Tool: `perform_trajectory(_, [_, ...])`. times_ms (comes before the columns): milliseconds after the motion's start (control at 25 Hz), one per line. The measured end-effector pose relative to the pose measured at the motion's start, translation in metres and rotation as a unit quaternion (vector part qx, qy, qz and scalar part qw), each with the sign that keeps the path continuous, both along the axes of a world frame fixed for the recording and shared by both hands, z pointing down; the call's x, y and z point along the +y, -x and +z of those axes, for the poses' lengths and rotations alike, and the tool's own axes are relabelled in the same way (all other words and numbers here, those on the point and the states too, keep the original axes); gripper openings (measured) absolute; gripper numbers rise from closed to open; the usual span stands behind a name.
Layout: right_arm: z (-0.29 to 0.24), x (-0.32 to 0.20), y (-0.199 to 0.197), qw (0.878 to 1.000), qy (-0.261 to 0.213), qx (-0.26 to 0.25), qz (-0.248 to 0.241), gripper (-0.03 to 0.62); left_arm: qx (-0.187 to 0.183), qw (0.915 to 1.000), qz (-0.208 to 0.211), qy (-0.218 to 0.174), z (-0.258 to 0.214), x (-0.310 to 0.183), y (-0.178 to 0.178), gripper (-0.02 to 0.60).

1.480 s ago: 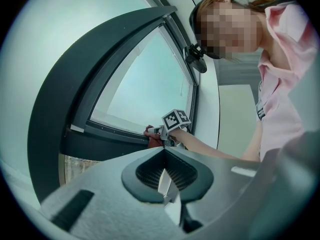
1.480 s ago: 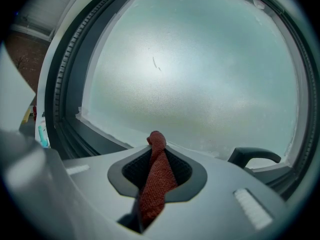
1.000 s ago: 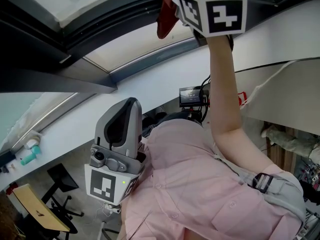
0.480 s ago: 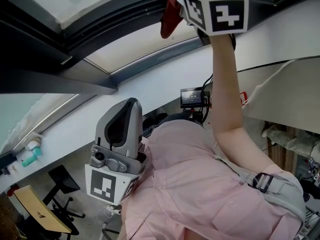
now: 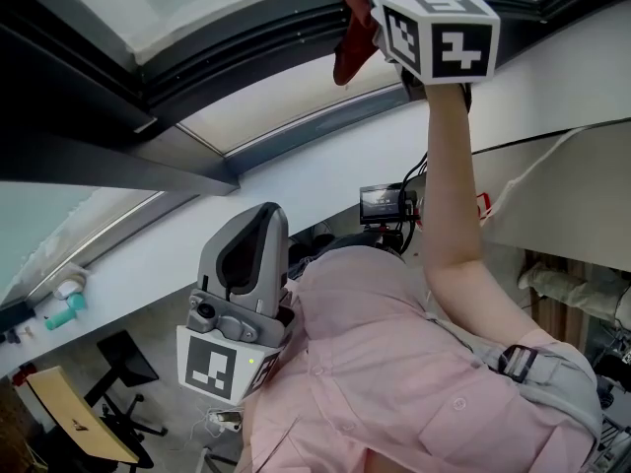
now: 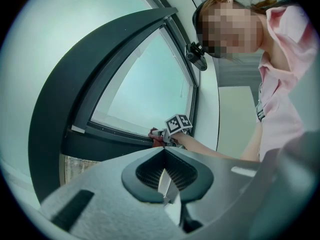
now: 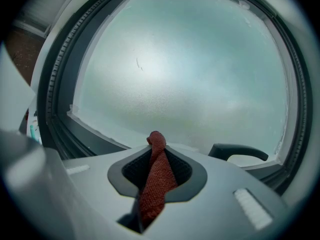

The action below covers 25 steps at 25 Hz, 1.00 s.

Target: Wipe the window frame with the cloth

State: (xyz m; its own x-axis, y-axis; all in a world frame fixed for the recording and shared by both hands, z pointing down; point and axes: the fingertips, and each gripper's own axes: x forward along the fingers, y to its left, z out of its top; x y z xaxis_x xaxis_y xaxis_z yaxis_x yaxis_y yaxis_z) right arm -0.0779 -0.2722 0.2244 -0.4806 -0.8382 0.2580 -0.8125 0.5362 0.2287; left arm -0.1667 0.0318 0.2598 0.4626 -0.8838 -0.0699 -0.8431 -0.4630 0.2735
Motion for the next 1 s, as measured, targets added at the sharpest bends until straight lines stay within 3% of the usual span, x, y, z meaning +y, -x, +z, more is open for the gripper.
perform_trajectory(280, [-0.015, 0.026, 0.002, 0.997, -0.078, -0.03, 0.002, 0.066, -0.002, 1.0, 0.0, 0.002, 0.0, 0.006, 0.004, -0.002])
perform_trajectory(400, [-0.033, 0.064, 0.03, 0.989, -0.09, -0.103, -0.047, 0.066, -0.002, 1.0, 0.001, 0.004, 0.0, 0.009, 0.007, -0.002])
perform_trajectory(520, [-0.039, 0.097, 0.078, 0.981, -0.094, -0.129, -0.108, 0.066, -0.003, 1.0, 0.003, -0.001, 0.0, 0.012, 0.012, -0.002])
perform_trajectory(800, [-0.033, 0.162, 0.205, 0.964, -0.085, -0.111, -0.227, 0.066, -0.01, 0.9998, -0.018, -0.006, 0.0, 0.035, 0.044, -0.002])
perform_trajectory(1000, [0.003, 0.165, 0.235, 0.973, -0.08, -0.042, -0.211, 0.064, -0.008, 0.9994, -0.034, -0.006, 0.002, 0.043, 0.063, -0.002])
